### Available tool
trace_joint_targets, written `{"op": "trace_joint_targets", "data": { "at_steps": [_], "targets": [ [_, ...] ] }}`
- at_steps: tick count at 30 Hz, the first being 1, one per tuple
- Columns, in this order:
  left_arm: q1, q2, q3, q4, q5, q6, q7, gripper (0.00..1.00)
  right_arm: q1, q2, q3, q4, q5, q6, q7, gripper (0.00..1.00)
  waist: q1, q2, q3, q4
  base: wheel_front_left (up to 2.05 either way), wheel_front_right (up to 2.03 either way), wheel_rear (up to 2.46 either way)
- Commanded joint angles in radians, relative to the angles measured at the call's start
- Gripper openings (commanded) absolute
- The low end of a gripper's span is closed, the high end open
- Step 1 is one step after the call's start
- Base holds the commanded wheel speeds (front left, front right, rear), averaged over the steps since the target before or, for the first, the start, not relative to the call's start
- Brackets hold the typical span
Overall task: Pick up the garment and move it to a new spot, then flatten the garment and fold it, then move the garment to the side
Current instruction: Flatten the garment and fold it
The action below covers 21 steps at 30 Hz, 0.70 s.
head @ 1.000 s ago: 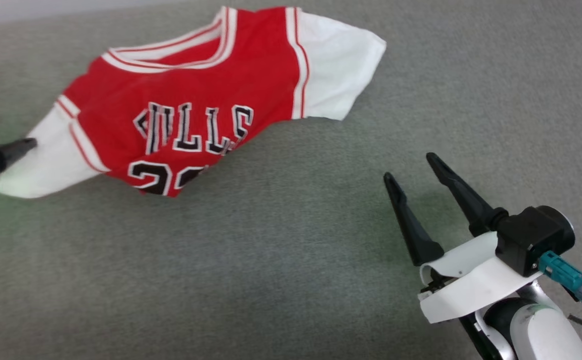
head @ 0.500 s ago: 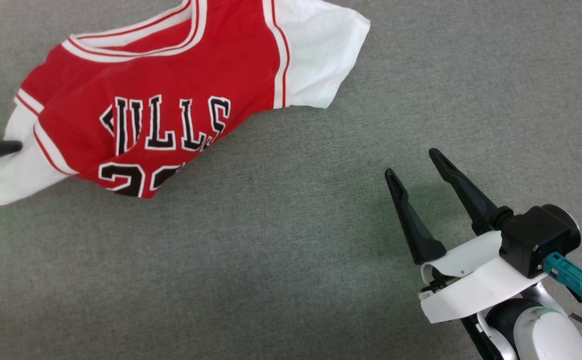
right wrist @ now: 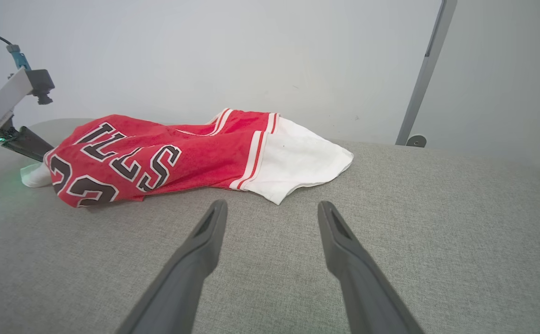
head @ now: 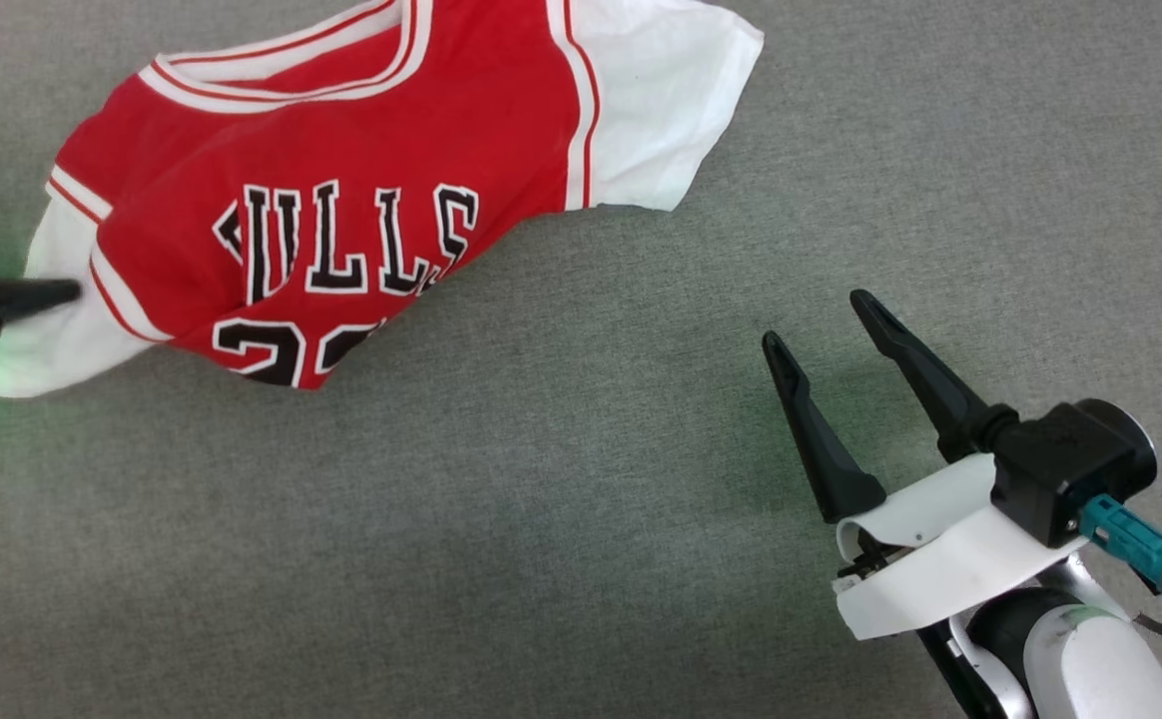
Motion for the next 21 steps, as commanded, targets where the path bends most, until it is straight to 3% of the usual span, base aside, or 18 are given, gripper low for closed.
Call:
{"op": "trace_joint_targets", "data": {
  "at_steps": [1,10,15,16,21],
  "targets": [
    [0.061,-0.088,-0.050,-0.019,-0.008,-0.012,-0.006,0.00,-0.020,-0.012,0.001,0.005,0.008,-0.001,0.006,1.00,0.0000,0.0000,0.001,0.005,0.00,0.00,0.00],
    [0.027,-0.099,-0.102,-0.086,0.019,-0.011,-0.132,0.00,-0.232,-0.172,0.091,0.060,0.082,-0.001,0.177,1.00,0.0000,0.0000,0.004,0.075,0.00,0.00,0.00],
    [-0.008,-0.122,-0.164,-0.149,0.019,-0.009,-0.178,0.00,-0.504,-0.310,0.171,0.230,0.221,-0.001,0.394,1.00,0.0000,0.0000,0.023,0.149,0.00,0.00,0.00],
    [-0.029,-0.134,-0.191,-0.174,0.019,-0.009,-0.192,0.00,-0.609,-0.350,0.219,0.314,0.272,-0.001,0.474,1.00,0.0000,0.0000,0.038,0.180,0.00,0.00,0.00],
    [-0.085,-0.153,-0.236,-0.213,0.006,-0.009,-0.213,0.00,-0.826,-0.391,0.270,0.475,0.331,-0.001,0.559,1.00,0.0000,0.0000,0.084,0.234,0.00,0.00,0.00]
  ]
}}
